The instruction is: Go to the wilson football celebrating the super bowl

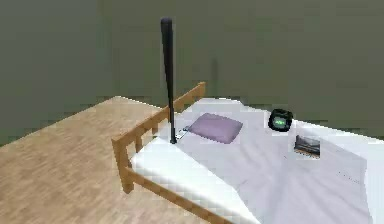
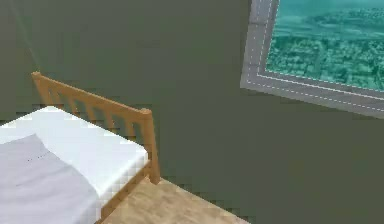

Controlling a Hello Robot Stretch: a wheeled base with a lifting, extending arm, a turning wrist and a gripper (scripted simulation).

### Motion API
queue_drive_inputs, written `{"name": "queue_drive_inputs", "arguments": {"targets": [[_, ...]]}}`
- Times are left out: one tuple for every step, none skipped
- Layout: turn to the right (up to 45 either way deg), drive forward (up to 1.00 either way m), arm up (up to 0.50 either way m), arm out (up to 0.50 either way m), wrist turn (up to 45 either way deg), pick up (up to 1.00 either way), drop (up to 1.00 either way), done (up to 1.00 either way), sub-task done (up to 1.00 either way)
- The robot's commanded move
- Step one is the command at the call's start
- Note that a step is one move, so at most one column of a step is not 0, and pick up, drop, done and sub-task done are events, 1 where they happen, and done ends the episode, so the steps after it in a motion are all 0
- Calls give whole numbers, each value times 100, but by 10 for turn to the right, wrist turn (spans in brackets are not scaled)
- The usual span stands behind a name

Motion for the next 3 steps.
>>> {"name": "queue_drive_inputs", "arguments": {"targets": [[-450, 0, 0, 0, 0, 0, 0, 0, 0], [-450, 0, 0, 0, 0, 0, 0, 0, 0], [-300, 0, 0, 0, 0, 0, 0, 0, 0]]}}
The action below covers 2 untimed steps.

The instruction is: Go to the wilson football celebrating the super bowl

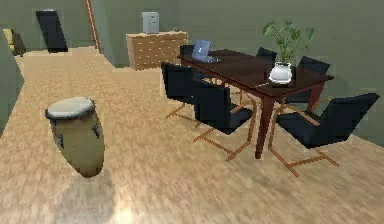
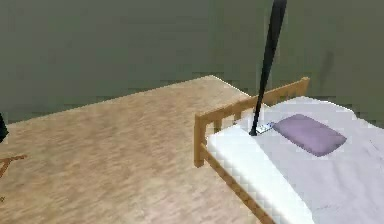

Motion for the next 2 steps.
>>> {"name": "queue_drive_inputs", "arguments": {"targets": [[0, 100, 0, 0, 0, 0, 0, 0, 0], [-60, 0, 0, 0, 0, 0, 0, 0, 0]]}}
